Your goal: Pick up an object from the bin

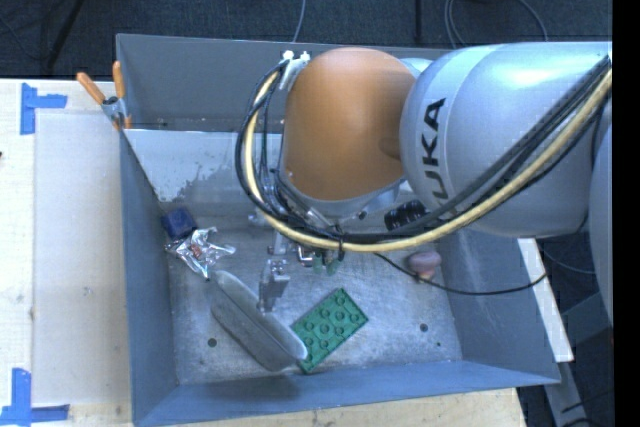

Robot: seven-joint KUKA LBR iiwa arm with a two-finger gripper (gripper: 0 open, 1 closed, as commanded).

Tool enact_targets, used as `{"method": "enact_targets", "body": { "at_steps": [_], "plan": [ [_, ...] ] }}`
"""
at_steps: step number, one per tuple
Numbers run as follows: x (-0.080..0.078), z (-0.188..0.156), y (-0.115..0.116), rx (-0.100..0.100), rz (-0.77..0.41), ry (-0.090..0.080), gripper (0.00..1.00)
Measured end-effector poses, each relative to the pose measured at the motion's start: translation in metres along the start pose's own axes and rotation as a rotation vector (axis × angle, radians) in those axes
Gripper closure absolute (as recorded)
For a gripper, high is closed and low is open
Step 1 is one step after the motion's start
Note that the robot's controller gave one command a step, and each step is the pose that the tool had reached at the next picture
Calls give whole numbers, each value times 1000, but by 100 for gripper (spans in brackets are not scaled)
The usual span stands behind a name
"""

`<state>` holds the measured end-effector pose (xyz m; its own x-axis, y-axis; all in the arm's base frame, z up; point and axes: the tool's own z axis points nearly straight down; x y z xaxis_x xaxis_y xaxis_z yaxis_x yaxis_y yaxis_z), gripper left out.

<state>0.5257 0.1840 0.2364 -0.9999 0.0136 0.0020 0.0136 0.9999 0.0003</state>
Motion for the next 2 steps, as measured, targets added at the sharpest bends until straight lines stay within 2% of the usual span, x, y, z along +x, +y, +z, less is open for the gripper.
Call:
{"method": "enact_targets", "body": {
  "at_steps": [1, 2],
  "plan": [
    [42, 89, -91, 7, -27, 11, 0],
    [40, 166, -116, -2, 30, -8, 0]
  ]
}}
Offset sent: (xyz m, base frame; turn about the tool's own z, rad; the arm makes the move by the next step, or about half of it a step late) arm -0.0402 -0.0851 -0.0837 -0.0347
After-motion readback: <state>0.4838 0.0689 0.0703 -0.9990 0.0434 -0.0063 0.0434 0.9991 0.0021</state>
